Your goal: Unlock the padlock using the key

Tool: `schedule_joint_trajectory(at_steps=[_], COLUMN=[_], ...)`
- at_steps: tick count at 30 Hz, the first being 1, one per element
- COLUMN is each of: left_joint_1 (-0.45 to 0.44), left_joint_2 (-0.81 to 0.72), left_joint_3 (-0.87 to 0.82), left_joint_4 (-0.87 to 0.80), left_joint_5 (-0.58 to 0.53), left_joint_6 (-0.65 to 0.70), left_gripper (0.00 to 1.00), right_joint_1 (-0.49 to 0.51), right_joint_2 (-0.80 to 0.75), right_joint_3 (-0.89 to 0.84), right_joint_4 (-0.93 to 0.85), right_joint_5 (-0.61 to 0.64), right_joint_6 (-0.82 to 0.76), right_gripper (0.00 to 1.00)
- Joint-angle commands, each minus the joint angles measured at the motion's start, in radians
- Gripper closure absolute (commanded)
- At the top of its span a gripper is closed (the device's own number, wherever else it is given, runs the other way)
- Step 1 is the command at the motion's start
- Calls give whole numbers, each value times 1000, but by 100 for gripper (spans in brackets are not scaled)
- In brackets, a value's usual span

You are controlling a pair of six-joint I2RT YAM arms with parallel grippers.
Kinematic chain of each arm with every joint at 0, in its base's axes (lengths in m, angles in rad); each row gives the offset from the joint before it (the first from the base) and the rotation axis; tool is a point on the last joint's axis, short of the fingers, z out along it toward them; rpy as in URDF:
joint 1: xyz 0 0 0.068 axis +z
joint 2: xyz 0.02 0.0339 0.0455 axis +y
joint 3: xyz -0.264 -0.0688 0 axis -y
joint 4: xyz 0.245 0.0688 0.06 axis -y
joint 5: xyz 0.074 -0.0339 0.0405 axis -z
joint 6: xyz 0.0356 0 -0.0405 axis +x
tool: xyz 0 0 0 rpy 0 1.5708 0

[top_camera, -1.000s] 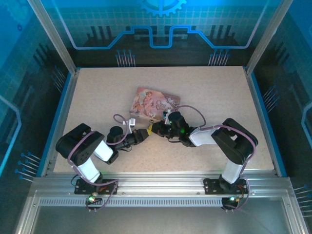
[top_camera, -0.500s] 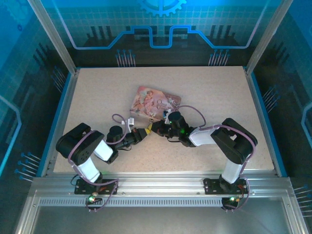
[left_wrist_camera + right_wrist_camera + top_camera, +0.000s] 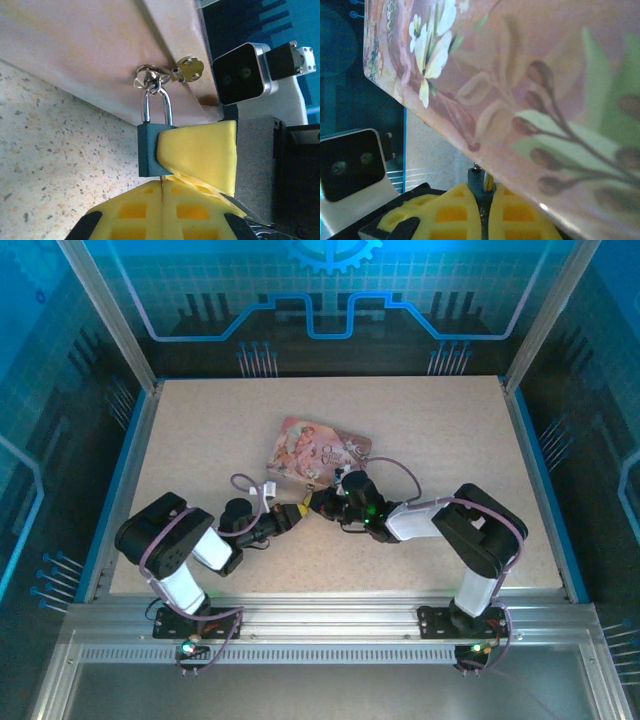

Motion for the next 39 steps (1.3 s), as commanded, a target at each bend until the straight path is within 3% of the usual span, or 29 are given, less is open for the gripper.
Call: schedule_joint_trajectory(at_steps=[1, 7, 16, 17, 20, 26, 39], left_joint_1=[-17, -39, -135, -133, -132, -112, -73], left_joint_2=[-9, -46, -380, -393, -376, -260, -201], left_joint_3=[26, 35, 129, 128, 125, 84, 66], left_joint_4=[36, -100, -735, -744, -738, -536, -422], left_joint_5=[-54, -87, -284, -285, -271, -203, -112], left_joint_6=[128, 247, 565, 567, 560, 460, 380], left_gripper=[100, 100, 100, 100, 100, 100, 100], right_joint_1=[61, 85, 104, 106, 104, 91, 65], right_joint_2=[4, -12, -53, -59, -75, -140, -286], right_joint_3=[10, 54, 105, 108, 110, 60, -63], right_joint_4=[-239, -368, -528, -532, -530, -507, -472], right_joint_5=[-23, 37, 103, 105, 95, 88, 170], right_joint_6=[42, -13, -82, -82, -74, -48, -20], right_gripper=[100, 100, 100, 99, 81, 48, 47])
